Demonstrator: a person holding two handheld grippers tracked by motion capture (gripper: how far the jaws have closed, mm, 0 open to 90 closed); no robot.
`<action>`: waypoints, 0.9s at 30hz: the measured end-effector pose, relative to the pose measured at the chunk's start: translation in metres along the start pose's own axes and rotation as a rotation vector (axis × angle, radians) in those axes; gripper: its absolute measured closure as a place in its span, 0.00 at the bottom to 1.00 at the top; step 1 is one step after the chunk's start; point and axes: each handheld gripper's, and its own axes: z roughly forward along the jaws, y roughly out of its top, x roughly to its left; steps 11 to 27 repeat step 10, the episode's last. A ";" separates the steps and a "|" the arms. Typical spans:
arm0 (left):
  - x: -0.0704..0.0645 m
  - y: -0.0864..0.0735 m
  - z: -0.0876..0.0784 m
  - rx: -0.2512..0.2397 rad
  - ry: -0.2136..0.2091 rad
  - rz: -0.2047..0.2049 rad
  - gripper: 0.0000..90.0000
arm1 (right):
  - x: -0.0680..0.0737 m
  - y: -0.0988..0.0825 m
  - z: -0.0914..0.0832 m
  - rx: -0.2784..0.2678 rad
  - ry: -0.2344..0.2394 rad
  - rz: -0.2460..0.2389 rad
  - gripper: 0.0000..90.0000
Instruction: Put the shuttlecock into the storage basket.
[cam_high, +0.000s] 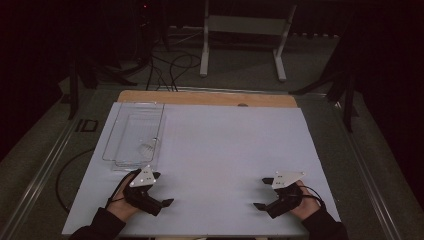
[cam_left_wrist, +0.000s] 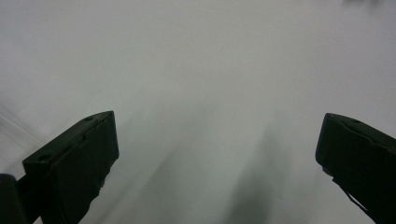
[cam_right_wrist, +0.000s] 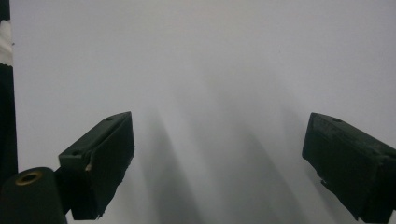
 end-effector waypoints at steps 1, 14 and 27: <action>-0.001 0.000 0.001 -0.002 0.006 0.003 0.00 | 0.000 0.000 0.000 0.002 -0.001 -0.003 0.10; -0.003 -0.001 0.004 -0.008 0.008 0.000 0.00 | 0.000 0.000 0.001 0.005 -0.001 -0.002 0.10; -0.003 -0.001 0.004 -0.008 0.008 0.000 0.00 | 0.000 0.000 0.001 0.005 -0.001 -0.002 0.10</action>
